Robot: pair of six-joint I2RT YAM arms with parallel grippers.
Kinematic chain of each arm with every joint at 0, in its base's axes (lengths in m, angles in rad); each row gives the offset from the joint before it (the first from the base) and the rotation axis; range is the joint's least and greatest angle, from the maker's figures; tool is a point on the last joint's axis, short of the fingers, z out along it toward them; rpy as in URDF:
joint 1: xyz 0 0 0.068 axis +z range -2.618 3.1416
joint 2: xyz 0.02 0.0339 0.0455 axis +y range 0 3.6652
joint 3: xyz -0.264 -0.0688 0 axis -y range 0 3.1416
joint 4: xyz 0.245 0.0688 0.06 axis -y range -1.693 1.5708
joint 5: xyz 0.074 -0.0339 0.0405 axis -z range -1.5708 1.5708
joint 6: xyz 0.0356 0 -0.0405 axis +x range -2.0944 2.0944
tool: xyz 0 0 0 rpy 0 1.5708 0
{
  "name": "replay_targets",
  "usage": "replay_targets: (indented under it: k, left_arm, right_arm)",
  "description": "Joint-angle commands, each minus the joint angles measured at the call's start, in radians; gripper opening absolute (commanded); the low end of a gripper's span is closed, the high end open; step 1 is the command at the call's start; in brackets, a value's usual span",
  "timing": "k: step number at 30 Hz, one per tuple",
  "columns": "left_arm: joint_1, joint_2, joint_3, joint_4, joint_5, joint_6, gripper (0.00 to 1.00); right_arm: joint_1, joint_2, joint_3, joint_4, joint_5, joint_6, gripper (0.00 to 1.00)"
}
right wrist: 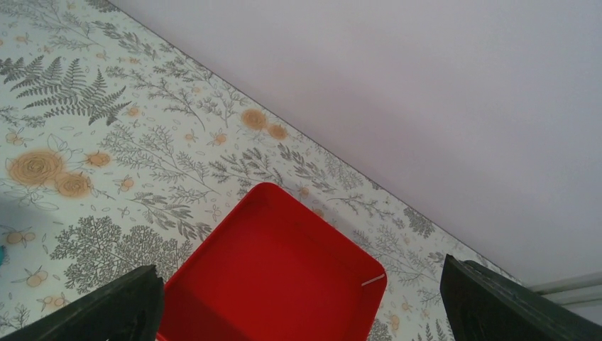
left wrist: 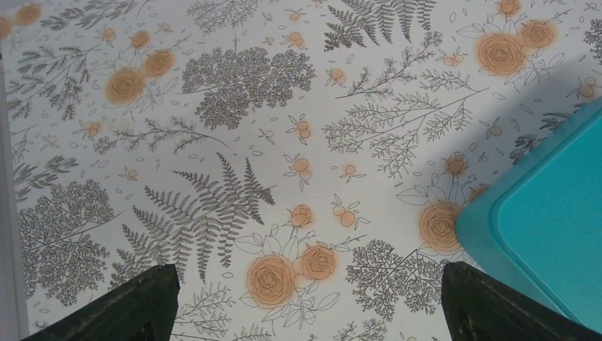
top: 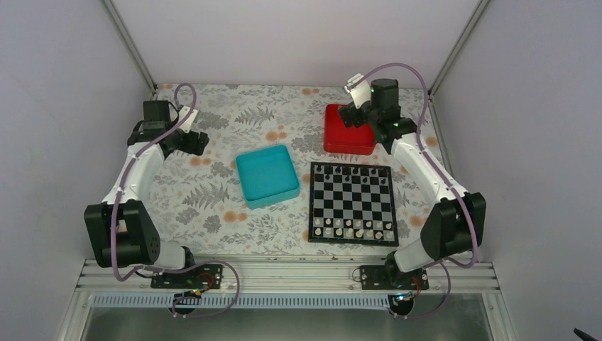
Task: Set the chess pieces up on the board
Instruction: Reset both arms
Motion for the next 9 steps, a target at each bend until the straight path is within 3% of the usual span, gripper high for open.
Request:
replay_targets:
  k: [1,9]
  left_arm:
    - [0.008,-0.031,-0.018,0.032,0.019,-0.014,0.92]
    - [0.008,-0.033,-0.016,0.032,0.027,-0.014,0.92]
  right_arm:
    - [-0.007,0.009,-0.004,0.062,0.019,0.023,1.0]
    - [-0.016,-0.027,-0.038,0.083,0.011,0.008,1.0]
